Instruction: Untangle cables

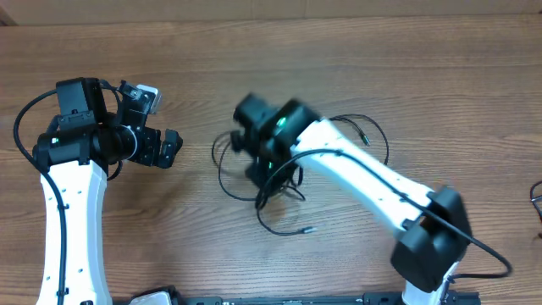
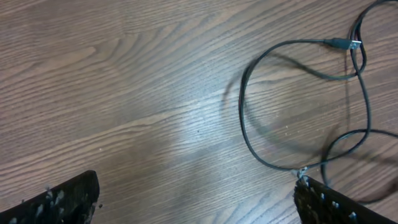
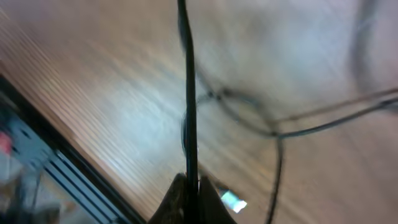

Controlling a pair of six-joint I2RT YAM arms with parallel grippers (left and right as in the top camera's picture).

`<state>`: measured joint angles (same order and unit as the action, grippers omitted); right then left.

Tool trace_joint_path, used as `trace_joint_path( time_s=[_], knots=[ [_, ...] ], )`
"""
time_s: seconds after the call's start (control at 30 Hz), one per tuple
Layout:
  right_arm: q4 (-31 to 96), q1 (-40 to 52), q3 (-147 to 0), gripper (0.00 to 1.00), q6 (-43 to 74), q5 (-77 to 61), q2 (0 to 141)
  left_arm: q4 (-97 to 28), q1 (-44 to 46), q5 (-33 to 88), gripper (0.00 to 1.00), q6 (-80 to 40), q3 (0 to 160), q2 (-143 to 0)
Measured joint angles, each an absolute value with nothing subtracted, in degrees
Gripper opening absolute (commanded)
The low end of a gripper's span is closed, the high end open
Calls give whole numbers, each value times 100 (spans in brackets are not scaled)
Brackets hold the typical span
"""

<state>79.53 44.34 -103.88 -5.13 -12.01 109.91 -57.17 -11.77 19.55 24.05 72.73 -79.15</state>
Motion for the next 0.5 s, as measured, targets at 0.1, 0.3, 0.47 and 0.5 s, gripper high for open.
trace_joint_path(
  time_s=[0.1, 0.3, 0.47, 0.5],
  knots=[
    [8350, 4202, -11443, 4, -379, -1151, 10886, -5717, -1177, 1957, 100, 2405, 7273, -7915],
    [8796, 3618, -13253, 4, -5, -1022, 10855, -5717, -1177, 1957, 100, 2405, 7273, -7915],
    [8938, 2989, -14475, 4, 349, -952, 10816, -5714, -1177, 1955, 100, 2405, 7273, -7918],
    [8967, 2877, -14656, 4, 421, -943, 10805, -5714, -1177, 1955, 100, 2405, 7273, -7915]
  ],
)
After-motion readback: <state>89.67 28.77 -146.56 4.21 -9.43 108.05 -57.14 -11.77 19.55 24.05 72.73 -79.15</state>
